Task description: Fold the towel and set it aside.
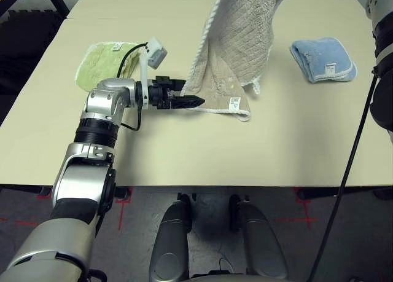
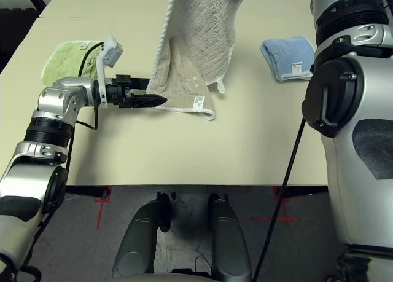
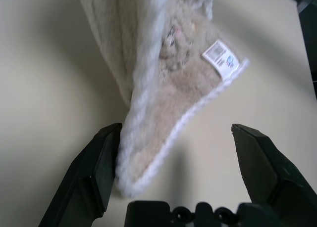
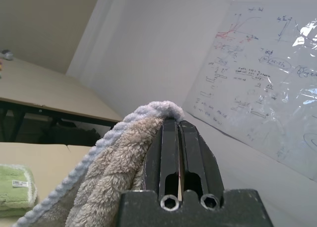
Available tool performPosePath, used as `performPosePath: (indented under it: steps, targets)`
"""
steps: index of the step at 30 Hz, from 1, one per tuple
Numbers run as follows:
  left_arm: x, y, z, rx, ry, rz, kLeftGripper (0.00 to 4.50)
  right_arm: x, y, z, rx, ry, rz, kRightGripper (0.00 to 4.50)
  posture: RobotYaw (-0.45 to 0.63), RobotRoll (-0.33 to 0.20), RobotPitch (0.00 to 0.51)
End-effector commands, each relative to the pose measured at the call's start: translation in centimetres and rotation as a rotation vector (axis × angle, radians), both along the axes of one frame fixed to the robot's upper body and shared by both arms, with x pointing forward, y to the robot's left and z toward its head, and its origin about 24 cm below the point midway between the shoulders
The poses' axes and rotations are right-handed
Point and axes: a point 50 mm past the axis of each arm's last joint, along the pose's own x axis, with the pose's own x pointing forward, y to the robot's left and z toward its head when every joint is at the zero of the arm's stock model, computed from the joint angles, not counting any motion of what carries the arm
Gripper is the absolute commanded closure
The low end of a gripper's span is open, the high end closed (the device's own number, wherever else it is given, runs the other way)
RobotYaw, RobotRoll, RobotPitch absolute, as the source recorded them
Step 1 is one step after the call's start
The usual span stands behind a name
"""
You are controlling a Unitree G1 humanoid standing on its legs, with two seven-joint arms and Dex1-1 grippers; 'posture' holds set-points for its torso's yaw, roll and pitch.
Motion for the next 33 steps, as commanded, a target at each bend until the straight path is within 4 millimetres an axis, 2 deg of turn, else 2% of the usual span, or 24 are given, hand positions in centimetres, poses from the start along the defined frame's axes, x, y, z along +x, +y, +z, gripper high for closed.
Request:
performPosePath:
  steps: [1,7,16,19,28,29,33]
  targets:
    - [-0.2,0.2,-0.5,0.049,0.011,0.010,0.00,-2.6,-0.5,3.8,0.008,-0.166,-0.029,4.49,0.03,0.000,0.238]
    - [-0.3,0.3,-0.9,0.055,0.029,0.018,0.00,-2.6,-0.7,3.9,0.009,-0.168,-0.051,4.49,0.03,0.000,0.238]
    - [0.1,-0.8,-1.4,0.028,0.032,0.035,0.00,-3.0,-0.6,4.5,0.013,-0.189,-0.053,4.49,0.03,0.000,0.231]
    - [0.2,-0.9,-1.5,0.028,0.032,0.039,0.63,-2.9,-0.6,4.4,0.010,-0.187,-0.051,4.50,0.03,0.000,0.232]
    - [-0.1,0.4,-1.6,0.072,0.086,0.029,4.24,-2.8,-0.9,4.1,0.005,-0.174,-0.058,4.50,0.03,0.000,0.234]
    - [-0.3,0.7,-1.6,0.087,0.096,0.018,4.46,-2.7,-0.9,4.0,0.006,-0.170,-0.061,4.50,0.03,0.000,0.234]
    - [-0.9,1.9,-1.7,0.165,0.133,-0.016,4.46,-2.4,-1.3,3.7,0.010,-0.153,-0.082,4.50,0.03,0.000,0.235]
